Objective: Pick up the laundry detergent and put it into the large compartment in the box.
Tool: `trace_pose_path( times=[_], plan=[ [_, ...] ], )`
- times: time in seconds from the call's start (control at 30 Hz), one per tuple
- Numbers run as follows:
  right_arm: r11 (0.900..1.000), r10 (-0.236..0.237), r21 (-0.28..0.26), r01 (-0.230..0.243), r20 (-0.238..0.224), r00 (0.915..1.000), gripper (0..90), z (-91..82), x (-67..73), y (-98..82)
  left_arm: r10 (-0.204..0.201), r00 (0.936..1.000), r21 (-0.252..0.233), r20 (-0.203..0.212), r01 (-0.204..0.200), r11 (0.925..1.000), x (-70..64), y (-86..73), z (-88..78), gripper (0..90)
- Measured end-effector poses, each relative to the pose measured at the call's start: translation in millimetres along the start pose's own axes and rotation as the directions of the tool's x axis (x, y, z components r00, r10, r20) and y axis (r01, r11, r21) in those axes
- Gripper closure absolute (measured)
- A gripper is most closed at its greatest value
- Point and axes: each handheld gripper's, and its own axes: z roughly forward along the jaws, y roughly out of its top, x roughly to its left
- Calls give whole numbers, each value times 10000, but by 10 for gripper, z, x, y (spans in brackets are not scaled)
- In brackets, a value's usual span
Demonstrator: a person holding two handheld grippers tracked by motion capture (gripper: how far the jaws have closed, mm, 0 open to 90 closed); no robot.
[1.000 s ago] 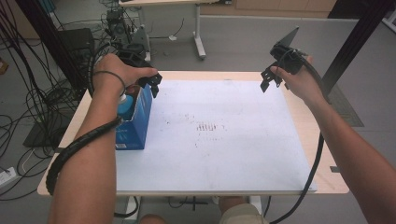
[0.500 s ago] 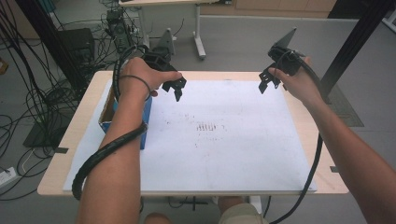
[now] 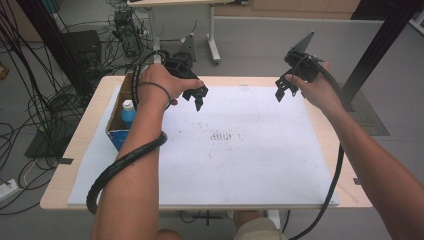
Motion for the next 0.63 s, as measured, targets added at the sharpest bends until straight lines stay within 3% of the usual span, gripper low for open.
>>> trace_pose_path(
  times=[0.63],
  plan=[
    [10000, -77, 37, 77, 52, 10000, 90, 12, 37, 16, 68, 10000, 15, 44, -68, 10000, -11, 25, 12, 103]
  ],
)
